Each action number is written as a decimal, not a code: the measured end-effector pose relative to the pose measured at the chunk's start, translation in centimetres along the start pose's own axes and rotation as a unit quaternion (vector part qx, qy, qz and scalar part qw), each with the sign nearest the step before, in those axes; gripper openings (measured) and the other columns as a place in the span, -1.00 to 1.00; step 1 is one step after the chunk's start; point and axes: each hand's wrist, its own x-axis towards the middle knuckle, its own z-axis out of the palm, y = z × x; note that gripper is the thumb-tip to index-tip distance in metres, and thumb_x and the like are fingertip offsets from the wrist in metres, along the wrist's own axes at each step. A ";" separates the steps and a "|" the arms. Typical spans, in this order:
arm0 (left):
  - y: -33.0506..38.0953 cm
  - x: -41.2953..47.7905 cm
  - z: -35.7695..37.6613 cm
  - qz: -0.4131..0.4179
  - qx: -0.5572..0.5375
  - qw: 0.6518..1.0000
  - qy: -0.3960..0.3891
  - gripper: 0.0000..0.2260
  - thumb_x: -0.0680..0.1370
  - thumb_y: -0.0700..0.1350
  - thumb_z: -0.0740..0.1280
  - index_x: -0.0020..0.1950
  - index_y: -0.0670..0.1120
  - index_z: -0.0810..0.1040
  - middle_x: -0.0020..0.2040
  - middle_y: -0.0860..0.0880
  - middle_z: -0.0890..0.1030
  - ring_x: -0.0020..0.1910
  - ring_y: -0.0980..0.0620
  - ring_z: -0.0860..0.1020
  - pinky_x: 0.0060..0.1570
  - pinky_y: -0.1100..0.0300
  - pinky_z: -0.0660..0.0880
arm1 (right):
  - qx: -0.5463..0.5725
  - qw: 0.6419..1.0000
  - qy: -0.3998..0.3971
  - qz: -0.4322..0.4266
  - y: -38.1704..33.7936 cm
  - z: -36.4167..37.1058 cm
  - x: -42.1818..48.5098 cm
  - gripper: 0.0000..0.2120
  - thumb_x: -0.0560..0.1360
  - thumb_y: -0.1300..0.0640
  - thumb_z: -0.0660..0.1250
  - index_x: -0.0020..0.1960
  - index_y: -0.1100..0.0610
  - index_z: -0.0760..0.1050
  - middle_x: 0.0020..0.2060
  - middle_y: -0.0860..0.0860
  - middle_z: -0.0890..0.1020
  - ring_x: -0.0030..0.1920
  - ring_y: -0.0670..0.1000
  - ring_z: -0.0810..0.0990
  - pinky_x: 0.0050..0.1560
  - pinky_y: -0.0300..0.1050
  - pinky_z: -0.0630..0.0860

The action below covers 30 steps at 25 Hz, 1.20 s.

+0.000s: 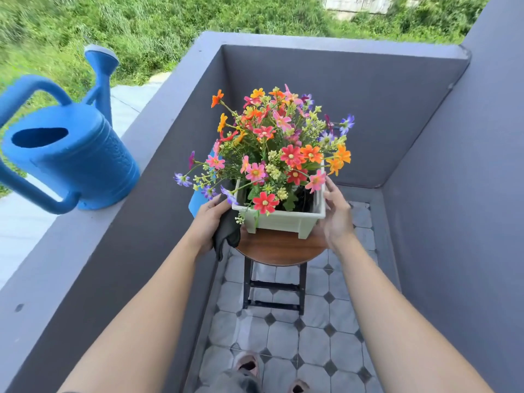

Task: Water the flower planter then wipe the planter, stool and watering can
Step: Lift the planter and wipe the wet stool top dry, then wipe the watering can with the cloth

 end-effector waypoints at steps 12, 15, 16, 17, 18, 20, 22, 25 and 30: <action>2.1 -13.8 -5.6 -0.059 0.017 0.995 0.074 -0.79 0.61 -0.08 0.23 0.13 -0.14 0.57 0.00 -0.15 0.69 -0.13 -0.04 0.64 -0.15 0.16 0.57 | -0.156 0.906 -0.158 0.361 8.4 11.3 -14.8 -0.65 0.62 -0.10 0.08 0.25 0.10 0.39 0.12 0.08 0.57 0.00 0.06 0.55 0.06 -0.07 0.45; 5.3 -16.8 -7.3 -0.032 0.015 0.995 0.094 -0.74 0.62 -0.06 0.22 0.21 -0.19 0.49 0.12 -0.23 0.63 0.00 -0.09 0.62 0.04 0.04 0.56 | 0.026 0.911 -0.214 0.351 5.4 15.8 -16.6 -0.65 0.61 -0.09 0.11 0.14 0.12 0.54 0.00 0.06 0.68 -0.07 0.03 0.66 -0.05 -0.10 0.58; 6.3 -17.7 -8.0 -0.020 0.030 0.992 0.120 -0.71 0.62 -0.03 0.23 0.22 -0.20 0.43 0.15 -0.24 0.61 0.03 -0.08 0.61 0.08 0.02 0.55 | 0.058 0.911 -0.234 0.335 4.3 17.4 -17.2 -0.71 0.62 0.01 0.14 0.14 0.13 0.56 -0.06 0.06 0.71 -0.11 0.01 0.68 -0.09 -0.11 0.61; 7.4 -18.8 -8.2 -0.011 0.047 0.988 0.147 -0.70 0.61 0.00 0.23 0.20 -0.19 0.39 0.14 -0.22 0.60 0.01 -0.06 0.60 0.04 0.05 0.55 | 0.070 0.915 -0.249 0.310 3.0 18.7 -17.7 -0.77 0.61 0.12 0.17 0.12 0.15 0.56 -0.09 0.07 0.71 -0.13 0.01 0.68 -0.09 -0.12 0.62; 8.5 -19.8 -8.4 -0.001 0.066 0.984 0.167 -0.72 0.60 0.03 0.24 0.15 -0.15 0.36 0.07 -0.17 0.60 -0.05 -0.01 0.60 -0.06 0.10 0.56 | 0.072 0.918 -0.264 0.286 1.7 19.9 -18.1 -0.81 0.58 0.21 0.20 0.11 0.17 0.55 -0.09 0.09 0.71 -0.13 0.02 0.68 -0.08 -0.12 0.62; 11.1 -21.4 -8.4 0.036 0.120 0.976 0.180 -0.77 0.59 0.08 0.23 0.04 -0.04 0.28 -0.11 -0.07 0.58 -0.23 0.09 0.57 -0.25 0.21 0.52 | 0.069 0.916 -0.301 0.256 -1.2 22.1 -18.6 -0.76 0.54 0.27 0.22 0.16 0.23 0.54 -0.02 0.14 0.69 -0.09 0.05 0.67 -0.05 -0.12 0.61; 13.9 -22.2 -8.3 0.099 0.151 0.966 0.187 -0.81 0.60 0.07 0.20 -0.02 0.01 0.23 -0.13 -0.11 0.56 -0.30 0.10 0.54 -0.32 0.23 0.49 | 0.060 0.903 -0.343 0.252 -4.0 24.0 -18.9 -0.69 0.53 0.25 0.21 0.24 0.28 0.51 0.07 0.17 0.66 -0.03 0.08 0.66 0.03 -0.09 0.60; 17.9 -23.8 -8.4 0.173 0.147 0.948 0.222 -0.77 0.65 0.06 0.07 0.05 -0.10 0.33 -0.07 -0.13 0.51 -0.24 0.10 0.53 -0.36 0.35 0.46 | 0.033 0.889 -0.405 0.213 -7.9 27.6 -19.5 -0.73 0.55 0.21 0.22 0.20 0.22 0.54 0.11 0.15 0.66 0.02 0.09 0.65 0.12 -0.04 0.54; 19.8 -25.1 -9.8 0.185 0.077 0.971 0.126 -0.47 0.51 0.30 0.17 0.29 -0.04 0.48 0.03 0.01 0.66 -0.05 0.09 0.63 -0.19 0.27 0.52 | -0.032 0.884 -0.446 0.131 -10.8 32.4 -20.6 -0.95 0.54 0.22 0.29 -0.05 0.15 0.53 -0.16 0.09 0.62 -0.24 0.01 0.60 -0.24 -0.16 0.51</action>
